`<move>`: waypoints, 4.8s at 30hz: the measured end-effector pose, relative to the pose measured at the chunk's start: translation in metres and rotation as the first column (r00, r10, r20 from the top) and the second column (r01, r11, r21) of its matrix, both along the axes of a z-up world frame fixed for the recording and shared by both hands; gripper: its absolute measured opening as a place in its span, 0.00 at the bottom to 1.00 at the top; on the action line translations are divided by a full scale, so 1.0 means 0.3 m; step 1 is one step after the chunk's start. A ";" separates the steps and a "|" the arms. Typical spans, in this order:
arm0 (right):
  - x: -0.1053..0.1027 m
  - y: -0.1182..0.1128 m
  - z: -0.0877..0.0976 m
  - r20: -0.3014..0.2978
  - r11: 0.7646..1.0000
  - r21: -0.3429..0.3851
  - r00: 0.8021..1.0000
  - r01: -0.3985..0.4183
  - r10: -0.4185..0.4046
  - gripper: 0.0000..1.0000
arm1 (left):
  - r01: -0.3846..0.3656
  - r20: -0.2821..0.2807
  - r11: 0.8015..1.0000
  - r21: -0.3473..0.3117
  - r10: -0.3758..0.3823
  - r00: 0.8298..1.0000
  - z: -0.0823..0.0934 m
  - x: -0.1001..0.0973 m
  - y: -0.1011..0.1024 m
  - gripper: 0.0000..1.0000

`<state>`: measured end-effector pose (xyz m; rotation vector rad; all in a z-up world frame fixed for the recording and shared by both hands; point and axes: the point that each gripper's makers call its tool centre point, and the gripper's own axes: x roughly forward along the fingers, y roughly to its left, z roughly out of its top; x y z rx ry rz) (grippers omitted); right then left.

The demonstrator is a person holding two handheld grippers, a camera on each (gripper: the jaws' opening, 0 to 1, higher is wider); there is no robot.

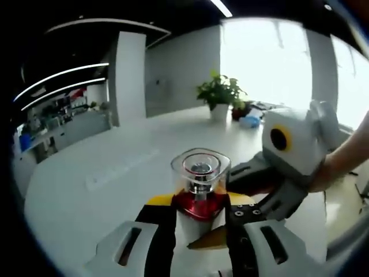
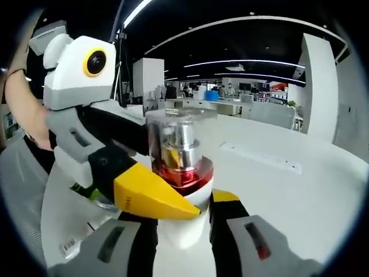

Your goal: Arrange the skincare products in the storage area until every visible bottle or jar stands upright without overlapping.

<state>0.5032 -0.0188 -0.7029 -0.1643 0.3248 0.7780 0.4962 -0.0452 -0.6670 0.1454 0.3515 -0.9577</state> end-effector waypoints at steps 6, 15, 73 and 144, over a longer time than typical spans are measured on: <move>-0.021 0.010 -0.009 -0.057 1.000 -0.007 0.998 0.006 -0.006 0.45 | -0.013 -0.011 1.000 -0.003 0.013 1.000 0.004 -0.004 0.011 0.39; -0.078 0.019 0.002 -0.081 0.999 -0.027 0.996 0.021 -0.023 0.62 | -0.012 -0.029 1.000 0.014 0.012 0.999 0.013 -0.046 0.065 0.56; -0.587 0.072 0.057 -0.195 0.985 0.061 0.970 0.159 -0.145 0.99 | -0.322 -0.258 0.947 0.017 0.315 0.913 -0.022 -0.588 0.764 0.97; -0.629 0.031 0.079 -0.204 0.964 0.039 0.947 0.263 -0.250 0.92 | -0.225 -0.393 0.859 0.460 0.424 0.816 -0.327 -0.408 1.086 0.73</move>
